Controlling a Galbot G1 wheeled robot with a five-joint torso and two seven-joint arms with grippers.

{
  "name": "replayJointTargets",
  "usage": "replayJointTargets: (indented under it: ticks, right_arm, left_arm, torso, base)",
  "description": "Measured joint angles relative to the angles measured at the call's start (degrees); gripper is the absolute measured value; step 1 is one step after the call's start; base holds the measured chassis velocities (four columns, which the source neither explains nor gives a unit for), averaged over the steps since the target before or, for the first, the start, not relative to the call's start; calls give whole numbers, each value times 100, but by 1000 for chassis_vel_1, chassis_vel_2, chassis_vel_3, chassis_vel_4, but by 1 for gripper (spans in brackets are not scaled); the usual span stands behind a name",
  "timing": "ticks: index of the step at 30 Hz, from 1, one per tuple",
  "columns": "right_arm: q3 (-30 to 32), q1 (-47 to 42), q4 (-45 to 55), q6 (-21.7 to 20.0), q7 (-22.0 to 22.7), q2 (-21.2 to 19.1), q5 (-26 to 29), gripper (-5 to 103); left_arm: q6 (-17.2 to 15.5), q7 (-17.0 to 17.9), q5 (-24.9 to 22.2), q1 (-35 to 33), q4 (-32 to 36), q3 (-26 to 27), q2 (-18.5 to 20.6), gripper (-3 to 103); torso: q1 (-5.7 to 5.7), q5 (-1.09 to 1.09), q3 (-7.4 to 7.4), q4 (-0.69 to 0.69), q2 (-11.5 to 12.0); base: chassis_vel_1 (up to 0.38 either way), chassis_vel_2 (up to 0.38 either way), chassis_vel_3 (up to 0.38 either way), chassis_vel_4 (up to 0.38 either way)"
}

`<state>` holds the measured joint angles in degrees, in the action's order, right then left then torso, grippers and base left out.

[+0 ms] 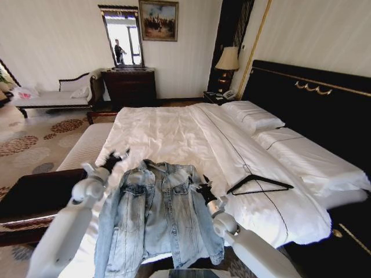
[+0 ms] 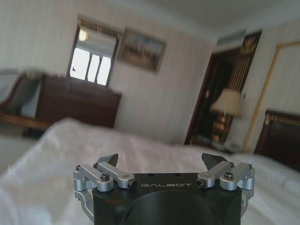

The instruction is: Pick up the clothes from the bed and hang them on the clothes hanger.

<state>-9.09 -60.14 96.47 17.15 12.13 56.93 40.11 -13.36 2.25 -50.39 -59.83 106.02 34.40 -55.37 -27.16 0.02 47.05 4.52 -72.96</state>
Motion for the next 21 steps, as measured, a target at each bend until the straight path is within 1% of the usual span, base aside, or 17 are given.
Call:
replayJointTargets:
  ticks: [2,3,4,5,6,7,8,10,11,13,14,15,16,18,19,20,21]
  right_arm:
    - [-150,56,-28,-5,-243,7,0,100]
    - [-150,56,-28,-5,-243,7,0,100]
    - [-208,71,-39,-23,-297,13,-1,100]
    - [-268,12,-25,-82,-343,31,-7,100]
    - [-256,-74,5,-100,-339,41,-29,100]
    - [-267,-174,13,-125,-293,72,-137,100]
    - [-267,-174,13,-125,-293,72,-137,100]
    - [-451,-124,-116,-157,-257,140,-494,100]
    - [-451,-124,-116,-157,-257,140,-494,100]
    - [-619,-3,-250,-151,-245,174,-770,100]
    - [-751,88,-343,-137,-234,197,-902,100]
    - [-824,137,-410,-131,-216,207,-988,100]
    - [-824,137,-410,-131,-216,207,-988,100]
    - [-882,204,-551,-102,-184,200,-1271,100]
    - [-891,211,-605,-83,-183,178,-1419,100]
    - [-892,212,-623,-73,-183,166,-1482,100]
    - [-916,215,-708,-7,-199,111,-1740,100]
  left_arm:
    - [3,55,-36,-279,553,386,21,100]
    - [3,55,-36,-279,553,386,21,100]
    - [-23,86,-54,-368,701,511,15,100]
    - [-79,167,-10,-525,851,628,-42,100]
    - [-101,209,58,-585,853,630,-87,100]
    - [-112,232,236,-809,848,742,-195,100]
    - [-112,232,236,-809,848,742,-195,100]
    - [68,140,673,-1580,849,1192,-495,100]
    - [68,140,673,-1580,849,1192,-495,100]
    - [287,-4,1038,-2139,811,1408,-761,100]
    - [497,-150,1289,-2486,772,1523,-1054,100]
    - [612,-214,1411,-2639,746,1561,-1263,100]
    - [612,-214,1411,-2639,746,1561,-1263,100]
    - [921,-330,1692,-2909,715,1584,-1794,100]
    - [1113,-388,1885,-3009,705,1565,-2057,100]
    - [1195,-409,1967,-3041,701,1555,-2145,100]
    - [1573,-491,2392,-3146,686,1518,-2486,100]
  torso:
    - [0,-1,0,0,0]
    - [0,-1,0,0,0]
    - [0,0,0,-2,-1]
    - [0,2,0,-8,0]
    - [0,0,0,-5,0]
    - [0,-6,0,7,-1]
    - [0,-6,0,7,-1]
    - [0,-1,0,6,-1]
    - [0,-1,0,6,-1]
    - [0,-4,0,-6,0]
    - [0,-1,0,-9,-1]
    - [1,-1,0,-6,-1]
    - [1,-1,0,-6,-1]
    - [0,-3,-1,0,-1]
    - [0,-3,0,0,-1]
    - [0,-3,0,0,0]
    - [0,0,0,0,0]
  base:
    - [0,0,0,0]
    - [0,0,0,0]
    - [0,0,0,0]
    - [0,0,0,0]
    - [0,0,0,0]
    - [0,0,0,0]
    - [0,0,0,0]
    - [-26,-10,-16,-24]
    - [0,0,0,0]
    - [15,-2,7,27]
    - [21,31,51,55]
    - [0,0,0,0]
    - [0,0,0,0]
    - [0,0,0,0]
    - [0,0,0,0]
    - [0,0,0,0]
    - [0,0,0,0]
